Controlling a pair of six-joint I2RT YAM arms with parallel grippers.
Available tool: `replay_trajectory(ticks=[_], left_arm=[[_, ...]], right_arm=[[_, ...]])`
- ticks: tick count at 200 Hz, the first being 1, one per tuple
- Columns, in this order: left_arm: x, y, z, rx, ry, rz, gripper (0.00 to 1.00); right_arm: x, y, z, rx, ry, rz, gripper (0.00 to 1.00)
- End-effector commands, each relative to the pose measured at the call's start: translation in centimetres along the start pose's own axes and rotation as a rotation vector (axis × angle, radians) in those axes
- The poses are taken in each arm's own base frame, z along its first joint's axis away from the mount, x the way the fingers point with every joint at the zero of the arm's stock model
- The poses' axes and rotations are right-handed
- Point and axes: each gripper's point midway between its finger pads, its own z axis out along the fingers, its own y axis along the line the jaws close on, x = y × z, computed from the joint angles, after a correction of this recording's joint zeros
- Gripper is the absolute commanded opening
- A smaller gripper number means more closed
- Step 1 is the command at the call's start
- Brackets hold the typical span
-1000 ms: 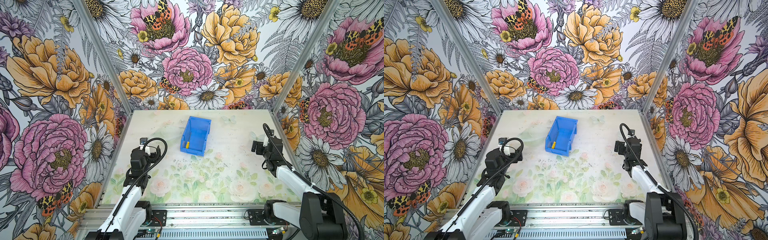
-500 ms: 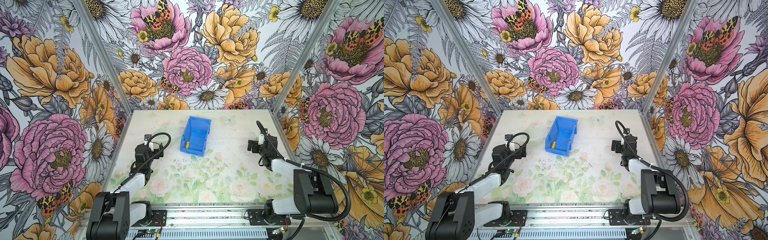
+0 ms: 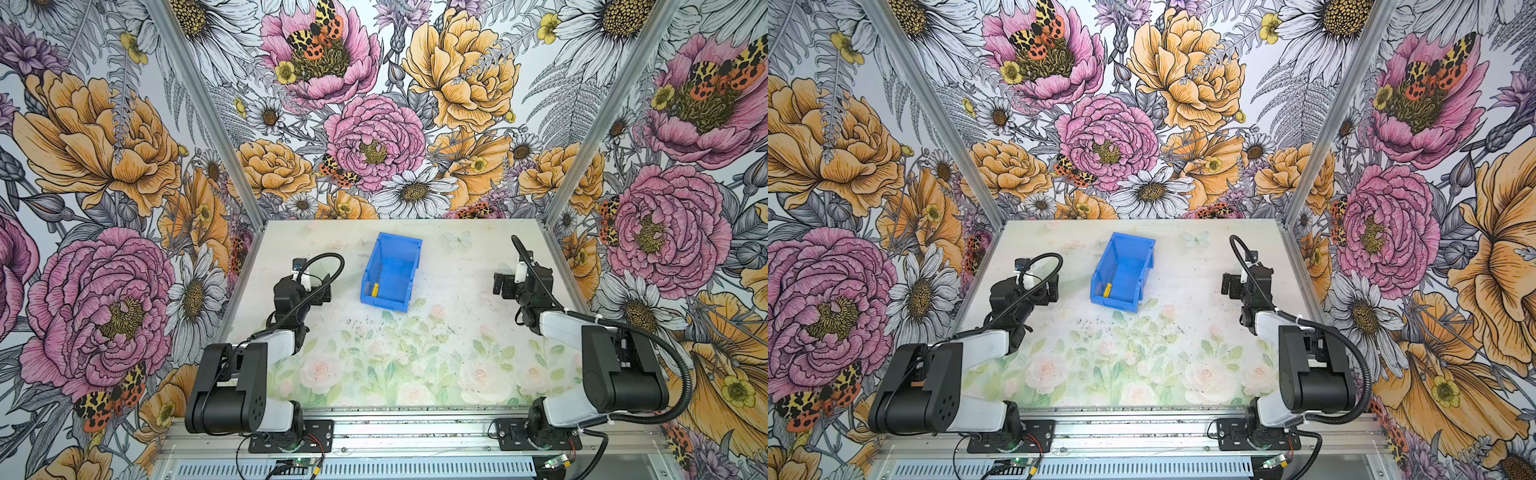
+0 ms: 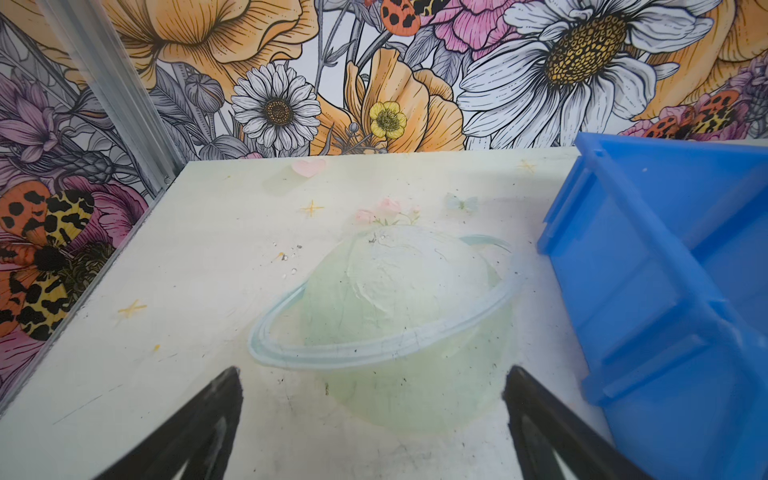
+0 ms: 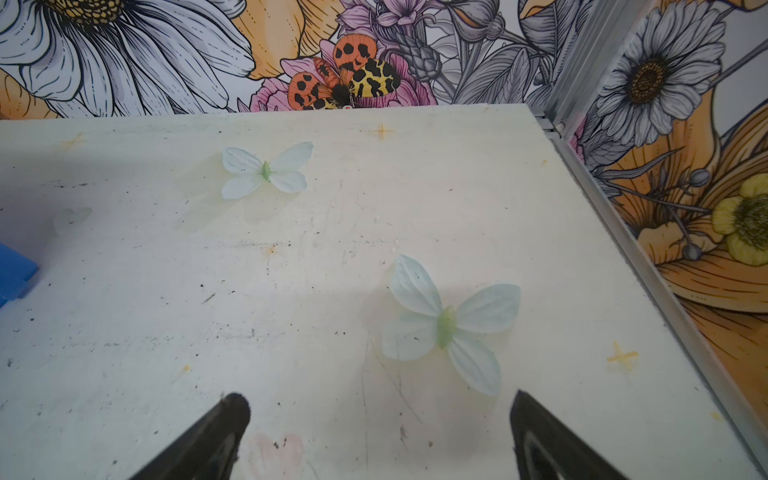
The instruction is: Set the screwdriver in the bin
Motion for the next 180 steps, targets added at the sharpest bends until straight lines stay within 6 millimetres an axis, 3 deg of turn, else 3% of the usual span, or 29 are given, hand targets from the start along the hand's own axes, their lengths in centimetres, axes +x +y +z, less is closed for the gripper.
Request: replay_trajectory(ticks=[1, 36, 91, 180], left_arm=[[-0.8, -0.1, 0.0, 0.039, -0.063, -0.01, 0.99], [-0.3, 0.5, 0.6, 0.051, -0.072, -0.044, 0.99], [0.6, 2.6, 0.5, -0.068, -0.085, -0.088, 0.99], [0.5, 2.3, 0.5, -0.092, -0.095, -0.071, 0.99]], right_arm=[[-1.5, 0.0, 0.2, -0.009, -0.064, -0.001, 1.0], [-1.2, -0.5, 0.3, 0.015, -0.079, 0.014, 0.99], [-0.7, -0.1, -1.1, -0.011, -0.172, 0.0, 0.99], [-0.2, 0.1, -1.5, 0.006, -0.221, -0.017, 0.99]])
